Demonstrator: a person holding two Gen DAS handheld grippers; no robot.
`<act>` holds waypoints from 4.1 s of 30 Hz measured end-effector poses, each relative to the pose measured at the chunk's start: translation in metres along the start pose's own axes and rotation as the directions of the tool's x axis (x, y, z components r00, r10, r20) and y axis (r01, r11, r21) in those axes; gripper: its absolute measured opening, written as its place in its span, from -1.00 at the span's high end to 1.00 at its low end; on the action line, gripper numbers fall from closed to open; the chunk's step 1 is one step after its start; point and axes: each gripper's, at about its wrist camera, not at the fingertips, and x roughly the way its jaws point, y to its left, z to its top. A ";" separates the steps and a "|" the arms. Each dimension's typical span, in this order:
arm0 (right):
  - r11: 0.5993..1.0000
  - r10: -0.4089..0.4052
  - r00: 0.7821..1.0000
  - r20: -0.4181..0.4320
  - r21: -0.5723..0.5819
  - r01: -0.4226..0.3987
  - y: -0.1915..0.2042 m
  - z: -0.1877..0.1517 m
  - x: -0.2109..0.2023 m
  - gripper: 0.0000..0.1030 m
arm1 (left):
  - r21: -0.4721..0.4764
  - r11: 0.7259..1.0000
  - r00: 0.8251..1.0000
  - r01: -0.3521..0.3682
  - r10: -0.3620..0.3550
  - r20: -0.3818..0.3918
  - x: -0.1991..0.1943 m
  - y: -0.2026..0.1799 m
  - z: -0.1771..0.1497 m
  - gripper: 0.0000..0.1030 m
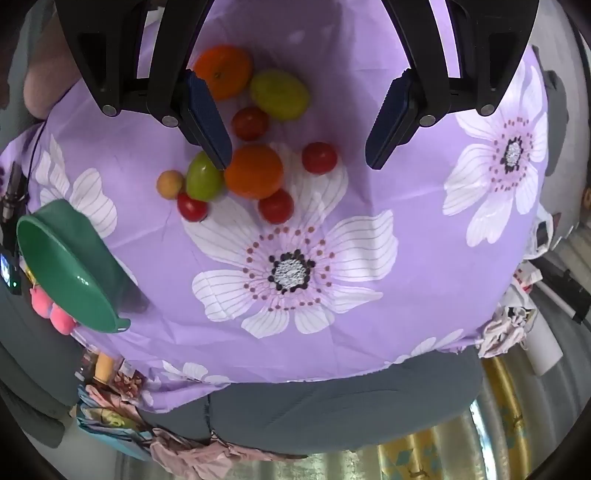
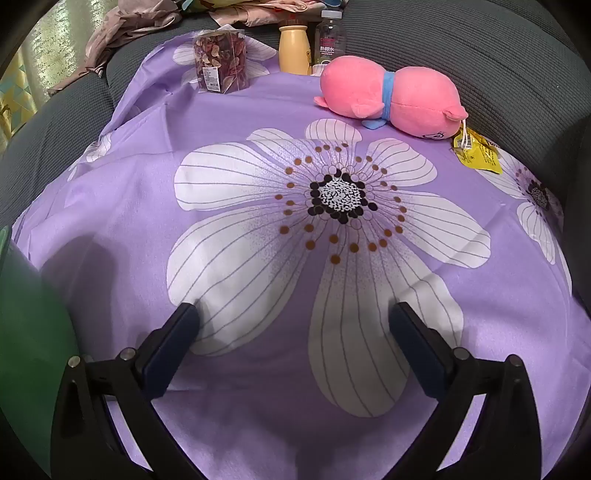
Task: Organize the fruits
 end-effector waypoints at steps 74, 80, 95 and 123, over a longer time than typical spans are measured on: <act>0.620 0.515 0.848 -0.124 -0.629 -0.469 0.302 -0.148 -0.240 -0.98 | -0.059 0.997 0.997 -0.042 0.046 0.058 -0.037 0.031 -0.020 -0.45; 0.619 0.516 0.848 -0.125 -0.630 -0.469 0.302 -0.149 -0.239 -0.98 | -0.061 0.998 0.998 -0.027 0.030 0.056 -0.036 0.032 -0.021 -0.45; 0.621 0.505 0.852 -0.140 -0.627 -0.471 0.302 -0.153 -0.235 -0.98 | -0.114 0.989 0.996 0.090 -0.089 0.011 -0.026 0.035 -0.024 -0.45; 0.567 0.518 0.792 -0.323 -0.564 -0.600 0.296 -0.186 -0.199 -0.68 | -0.151 0.939 0.944 0.310 -0.322 -0.064 -0.007 0.033 -0.044 -0.45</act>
